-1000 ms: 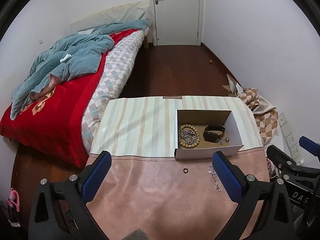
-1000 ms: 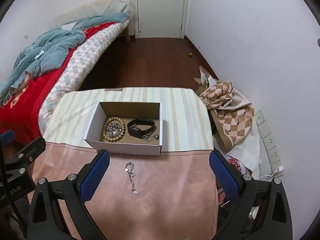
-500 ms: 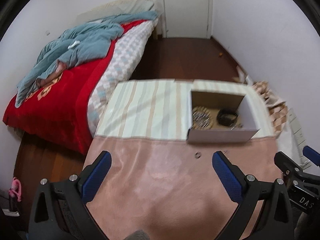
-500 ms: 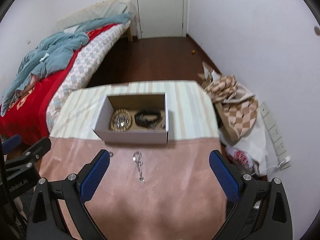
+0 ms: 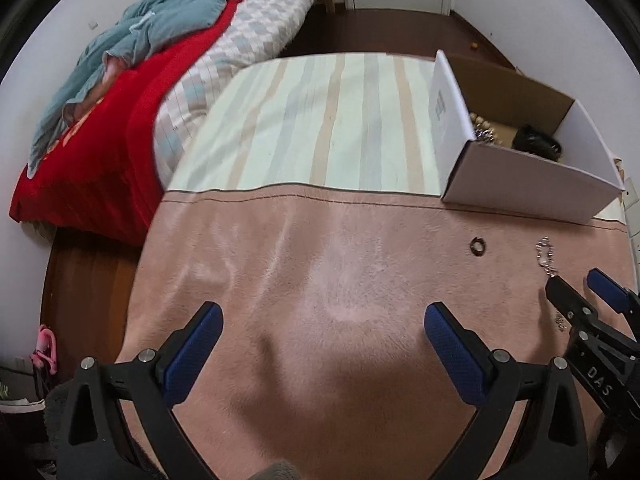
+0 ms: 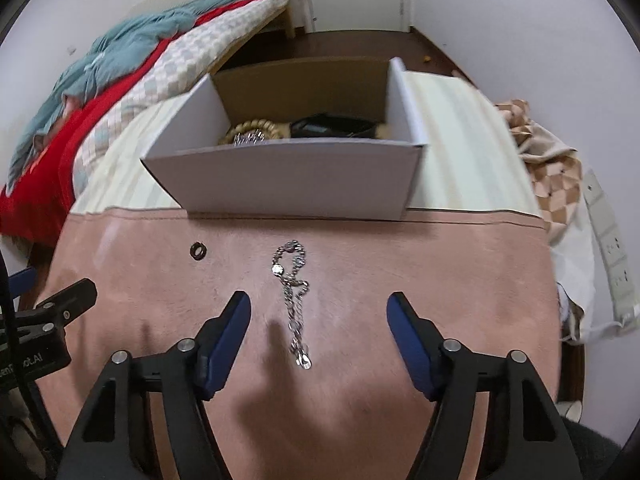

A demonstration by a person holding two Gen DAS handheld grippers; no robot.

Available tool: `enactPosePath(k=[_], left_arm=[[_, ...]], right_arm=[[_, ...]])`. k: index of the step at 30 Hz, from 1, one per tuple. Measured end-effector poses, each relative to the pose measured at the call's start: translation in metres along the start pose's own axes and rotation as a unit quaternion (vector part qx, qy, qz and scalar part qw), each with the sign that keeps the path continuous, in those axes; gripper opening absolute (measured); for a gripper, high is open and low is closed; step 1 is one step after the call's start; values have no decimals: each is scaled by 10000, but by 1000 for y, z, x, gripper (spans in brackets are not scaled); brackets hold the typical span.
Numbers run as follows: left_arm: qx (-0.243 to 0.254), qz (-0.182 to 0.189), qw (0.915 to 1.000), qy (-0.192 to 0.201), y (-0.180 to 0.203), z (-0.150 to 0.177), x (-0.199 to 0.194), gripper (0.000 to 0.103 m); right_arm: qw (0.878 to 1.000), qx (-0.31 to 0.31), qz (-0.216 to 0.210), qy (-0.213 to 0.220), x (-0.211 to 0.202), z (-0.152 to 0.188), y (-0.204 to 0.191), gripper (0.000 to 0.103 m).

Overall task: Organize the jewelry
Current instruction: 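Grasp the small black ring with the left tool while the right tool grasps the silver charm chain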

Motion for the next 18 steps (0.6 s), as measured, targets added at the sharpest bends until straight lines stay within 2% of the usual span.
enactPosePath(k=[4, 7, 8, 9, 11, 14, 18], left_arm=[[23, 31, 9999, -103, 3, -1, 12, 103], [31, 60, 9999, -143, 6, -4, 18, 103], [38, 69, 9999, -150, 7, -5, 19, 103], [44, 98, 9998, -153, 9, -5, 20, 103], [63, 185, 9997, -141, 13, -9, 22, 103], [137, 325, 9993, -127, 26, -13, 22, 103], [177, 535, 9984, -88, 45, -18, 21, 103]], right_arm=[[9999, -113, 8, 7, 14, -3, -6, 59], [9995, -273, 125, 103, 16, -6, -11, 49], [9990, -357, 221, 146, 16, -6, -11, 40], [9988, -383, 245, 183, 14, -6, -10, 26], [9993, -296, 180, 157, 13, -6, -7, 5], [9999, 15, 145, 86, 7, -5, 9, 5], [9982, 532, 205, 201, -11, -5, 40, 5]])
Point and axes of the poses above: each gripper's, at about its wrist camera, not at the fingertips, and x roughly the way its jaws point, y to its right, z to its underside, the point moved 10 cm from there along x, roughly the way its jaws point, and after that the axes turned 6 degrees about y, right-handed, at the moved point
